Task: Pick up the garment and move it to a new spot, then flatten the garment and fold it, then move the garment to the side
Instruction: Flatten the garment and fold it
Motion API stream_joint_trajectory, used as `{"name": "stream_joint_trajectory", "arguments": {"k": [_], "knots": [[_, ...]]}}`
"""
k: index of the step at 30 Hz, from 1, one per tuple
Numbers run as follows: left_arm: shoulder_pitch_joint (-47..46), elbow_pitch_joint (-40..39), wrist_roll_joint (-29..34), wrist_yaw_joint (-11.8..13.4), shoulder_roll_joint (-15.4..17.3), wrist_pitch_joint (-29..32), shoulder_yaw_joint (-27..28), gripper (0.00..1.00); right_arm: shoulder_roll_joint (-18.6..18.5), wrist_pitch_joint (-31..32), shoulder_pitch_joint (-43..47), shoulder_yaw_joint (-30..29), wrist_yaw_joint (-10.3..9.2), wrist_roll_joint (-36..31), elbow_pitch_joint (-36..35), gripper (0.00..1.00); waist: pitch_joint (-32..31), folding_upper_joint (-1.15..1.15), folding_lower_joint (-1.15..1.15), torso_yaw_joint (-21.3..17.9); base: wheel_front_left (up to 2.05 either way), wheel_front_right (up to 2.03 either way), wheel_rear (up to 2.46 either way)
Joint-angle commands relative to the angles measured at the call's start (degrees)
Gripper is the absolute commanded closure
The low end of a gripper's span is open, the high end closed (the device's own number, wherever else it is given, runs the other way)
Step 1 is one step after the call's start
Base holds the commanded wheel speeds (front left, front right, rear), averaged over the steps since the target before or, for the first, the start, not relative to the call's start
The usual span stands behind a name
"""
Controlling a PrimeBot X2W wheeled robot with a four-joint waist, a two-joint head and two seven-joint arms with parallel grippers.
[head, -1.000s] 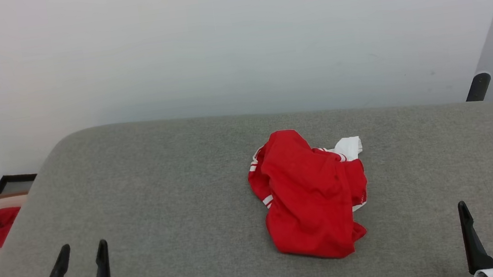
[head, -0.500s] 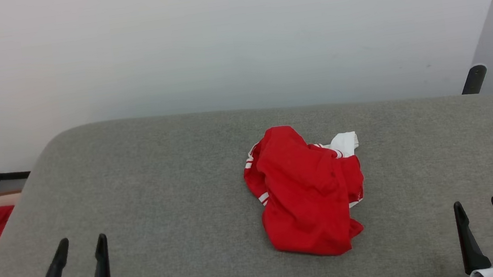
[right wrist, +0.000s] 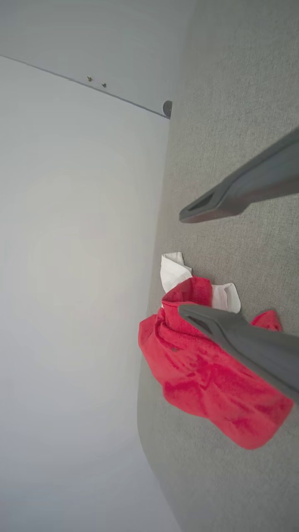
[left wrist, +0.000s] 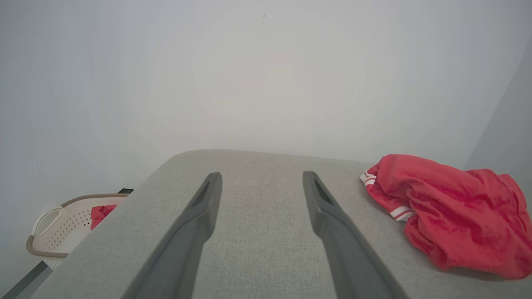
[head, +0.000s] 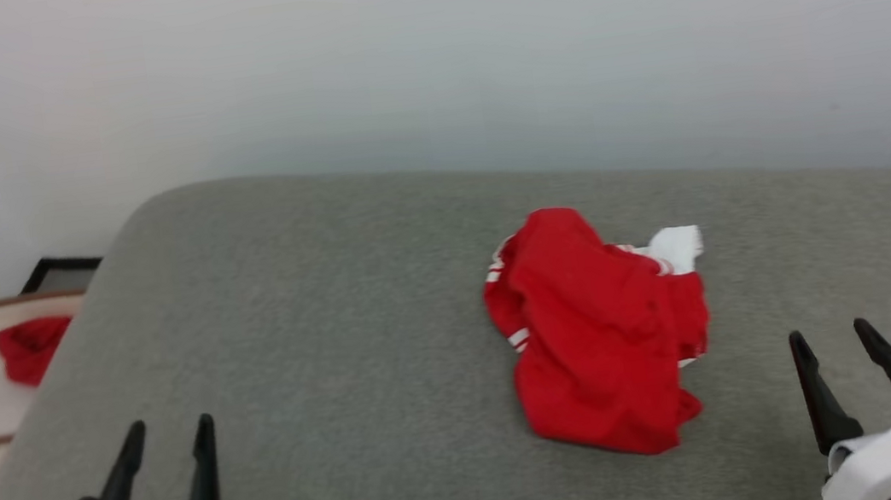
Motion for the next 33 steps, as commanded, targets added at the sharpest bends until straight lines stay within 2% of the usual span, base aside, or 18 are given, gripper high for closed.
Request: {"name": "stream_joint_trajectory", "arguments": {"k": [1,9,17,25,33], "knots": [[-0.57,-0.16,0.15,-0.12,-0.18,0.03,-0.31,0.00,-0.48,1.06,-1.03,-0.27,0.00,0.46,0.07,0.00,1.03,0.00,0.00,2.38,0.00,0.00,0.00],[-2.16,0.00,0.39,-0.80,-1.77,0.62,-3.02,0.00,-2.19,12.37,-5.20,-2.32,0.00,2.25,1.80,0.00,3.17,0.00,0.00,8.71,0.00,0.00,0.00],[-4.86,-0.09,0.71,-1.87,-3.64,-0.10,-5.40,0.00,-3.81,23.82,-10.04,-5.19,0.00,0.92,3.96,0.00,8.51,0.00,0.00,13.52,0.00,0.00,0.00],[-7.88,1.41,0.80,-2.75,-5.69,-1.33,-6.89,0.00,-3.87,33.52,-13.67,-7.48,0.00,-0.86,5.52,0.00,13.35,0.00,0.00,16.11,0.00,0.00,0.00],[-9.94,3.56,0.50,-3.71,-7.29,-2.30,-7.39,0.00,-2.99,38.63,-16.02,-9.15,0.00,-2.42,8.17,0.00,16.16,0.00,0.00,17.37,0.00,0.00,0.00]]}}
